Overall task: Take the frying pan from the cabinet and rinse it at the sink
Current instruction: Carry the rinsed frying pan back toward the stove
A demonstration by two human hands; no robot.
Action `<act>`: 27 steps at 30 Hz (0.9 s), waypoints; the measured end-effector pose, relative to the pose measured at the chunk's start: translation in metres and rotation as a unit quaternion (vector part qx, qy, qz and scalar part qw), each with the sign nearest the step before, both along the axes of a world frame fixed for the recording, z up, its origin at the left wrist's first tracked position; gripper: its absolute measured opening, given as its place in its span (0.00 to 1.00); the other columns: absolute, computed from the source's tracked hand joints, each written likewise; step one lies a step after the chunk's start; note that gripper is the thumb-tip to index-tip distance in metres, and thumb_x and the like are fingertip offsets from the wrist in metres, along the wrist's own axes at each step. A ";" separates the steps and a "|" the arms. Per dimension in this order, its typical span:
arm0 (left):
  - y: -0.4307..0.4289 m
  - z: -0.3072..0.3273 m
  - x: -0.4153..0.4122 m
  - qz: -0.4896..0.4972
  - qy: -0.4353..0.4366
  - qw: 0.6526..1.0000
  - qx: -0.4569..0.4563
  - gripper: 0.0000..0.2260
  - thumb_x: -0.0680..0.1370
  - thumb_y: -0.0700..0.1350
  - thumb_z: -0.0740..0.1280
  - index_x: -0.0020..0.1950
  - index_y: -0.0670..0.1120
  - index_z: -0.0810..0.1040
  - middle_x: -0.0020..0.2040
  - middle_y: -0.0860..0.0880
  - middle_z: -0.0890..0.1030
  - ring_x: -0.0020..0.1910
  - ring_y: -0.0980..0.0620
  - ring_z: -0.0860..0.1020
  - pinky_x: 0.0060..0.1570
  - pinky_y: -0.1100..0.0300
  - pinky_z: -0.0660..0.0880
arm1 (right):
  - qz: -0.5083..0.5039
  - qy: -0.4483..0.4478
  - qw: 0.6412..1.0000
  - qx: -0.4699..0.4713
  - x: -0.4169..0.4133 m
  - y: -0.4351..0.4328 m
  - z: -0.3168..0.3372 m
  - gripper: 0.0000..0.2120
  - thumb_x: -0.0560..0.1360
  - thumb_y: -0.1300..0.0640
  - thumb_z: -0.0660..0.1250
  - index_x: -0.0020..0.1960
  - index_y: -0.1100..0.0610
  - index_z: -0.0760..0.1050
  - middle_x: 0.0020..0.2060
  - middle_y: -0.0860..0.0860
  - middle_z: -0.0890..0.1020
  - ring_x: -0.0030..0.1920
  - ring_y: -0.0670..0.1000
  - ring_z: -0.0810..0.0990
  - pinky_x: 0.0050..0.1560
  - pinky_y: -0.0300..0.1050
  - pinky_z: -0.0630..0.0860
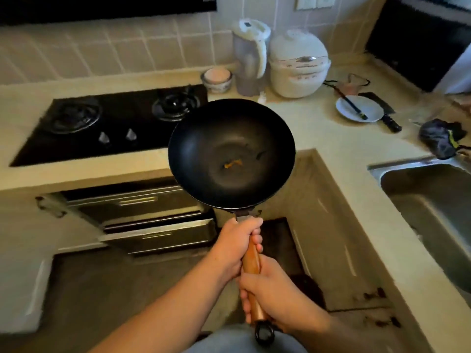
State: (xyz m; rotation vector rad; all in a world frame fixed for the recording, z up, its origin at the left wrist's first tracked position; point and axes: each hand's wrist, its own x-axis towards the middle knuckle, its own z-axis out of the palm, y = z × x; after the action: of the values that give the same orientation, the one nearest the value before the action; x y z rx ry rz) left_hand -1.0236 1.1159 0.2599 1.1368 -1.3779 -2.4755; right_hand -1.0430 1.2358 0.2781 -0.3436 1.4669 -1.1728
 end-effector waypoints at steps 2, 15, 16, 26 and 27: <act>-0.026 -0.001 0.036 0.032 -0.004 0.999 -0.001 0.15 0.76 0.46 0.69 0.28 0.50 0.77 0.26 0.51 0.74 0.26 0.55 0.74 0.30 0.60 0.75 | 0.034 0.003 0.999 0.010 0.028 -0.028 0.001 0.04 0.72 0.69 0.62 0.45 0.62 0.73 0.27 0.54 0.77 0.23 0.50 0.76 0.23 0.43 0.76; -0.157 0.003 0.250 0.248 0.012 0.969 0.009 0.13 0.76 0.45 0.69 0.31 0.48 0.76 0.28 0.49 0.74 0.27 0.54 0.74 0.31 0.60 0.74 | 0.269 0.041 0.962 0.004 0.188 -0.180 0.008 0.05 0.70 0.68 0.61 0.42 0.62 0.75 0.24 0.51 0.77 0.23 0.49 0.76 0.27 0.44 0.77; -0.163 0.002 0.263 0.265 0.013 0.964 0.011 0.13 0.76 0.45 0.69 0.31 0.47 0.76 0.28 0.49 0.74 0.27 0.54 0.73 0.31 0.60 0.74 | 0.286 0.044 0.957 0.004 0.197 -0.189 0.007 0.05 0.70 0.68 0.62 0.43 0.61 0.75 0.25 0.51 0.78 0.23 0.49 0.77 0.27 0.45 0.77; -0.238 -0.011 0.351 0.409 0.005 0.912 -0.021 0.12 0.75 0.46 0.68 0.31 0.48 0.75 0.28 0.49 0.73 0.28 0.54 0.73 0.32 0.60 0.75 | 0.438 0.075 0.896 -0.006 0.259 -0.292 -0.007 0.03 0.68 0.63 0.63 0.40 0.59 0.75 0.24 0.51 0.79 0.24 0.50 0.79 0.27 0.44 0.78; -0.249 -0.013 0.356 0.422 0.004 0.906 -0.021 0.12 0.75 0.46 0.69 0.31 0.49 0.75 0.28 0.50 0.73 0.28 0.54 0.73 0.32 0.60 0.74 | 0.448 0.073 0.891 -0.010 0.263 -0.306 -0.008 0.03 0.68 0.63 0.63 0.39 0.59 0.75 0.24 0.51 0.79 0.24 0.50 0.79 0.27 0.44 0.77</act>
State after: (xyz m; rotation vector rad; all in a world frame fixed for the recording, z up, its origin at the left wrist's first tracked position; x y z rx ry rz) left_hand -0.6675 0.8668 0.2473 1.3278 -0.6830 -1.7965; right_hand -0.7800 0.9302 0.2699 -1.0140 1.1841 -0.4095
